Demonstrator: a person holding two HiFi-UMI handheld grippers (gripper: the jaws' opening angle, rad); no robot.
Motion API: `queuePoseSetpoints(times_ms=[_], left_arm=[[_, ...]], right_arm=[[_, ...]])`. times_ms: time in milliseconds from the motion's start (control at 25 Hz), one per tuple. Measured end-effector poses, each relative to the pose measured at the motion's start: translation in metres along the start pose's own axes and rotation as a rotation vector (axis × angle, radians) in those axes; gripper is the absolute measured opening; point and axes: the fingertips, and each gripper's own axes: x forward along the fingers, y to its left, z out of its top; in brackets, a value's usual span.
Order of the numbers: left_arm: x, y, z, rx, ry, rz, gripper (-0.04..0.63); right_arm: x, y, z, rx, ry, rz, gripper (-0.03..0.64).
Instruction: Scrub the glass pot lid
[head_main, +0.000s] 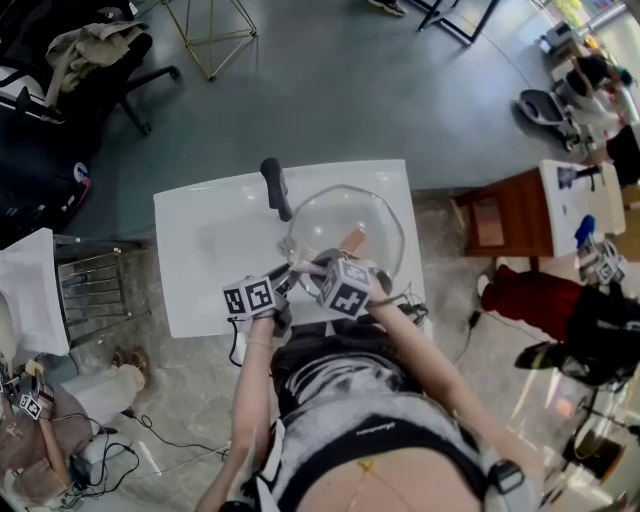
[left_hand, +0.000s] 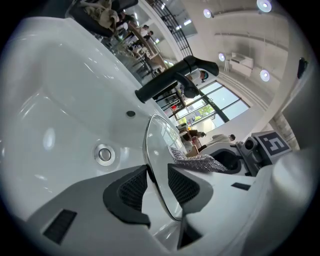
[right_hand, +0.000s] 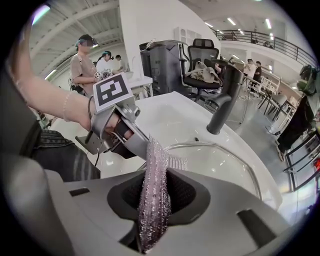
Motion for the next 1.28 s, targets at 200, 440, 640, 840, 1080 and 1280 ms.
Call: queuePoseSetpoints(times_ms=[200,440,640,840,1080,1280], left_arm=[[-0.002,-0.001,0.001,0.001,-0.003,0.002,0.126],[-0.003,0.001,0.001,0.002,-0.001,-0.004,0.126],[-0.001,0.001,0.001,0.004,0.006,-0.002,0.126],[0.001,0.002,0.002,0.003,0.006,0.001,0.126],[0.001,0.002,0.001,0.005,0.012,-0.003,0.126],[0.0,0.002,0.0,0.006,0.012,0.0,0.126]], right_arm=[[-0.001,0.007,-0.003,0.055,-0.034,0.023,0.084],[-0.006,0.018,-0.013,0.053,-0.046,0.033,0.084],[-0.002,0.028,-0.022,0.013,-0.04,0.061,0.084],[-0.003,0.036,-0.027,0.032,-0.035,0.136,0.084],[-0.009,0.038,-0.029,0.025,-0.06,0.171,0.083],[-0.018,0.028,-0.028,0.011,-0.091,0.139,0.081]])
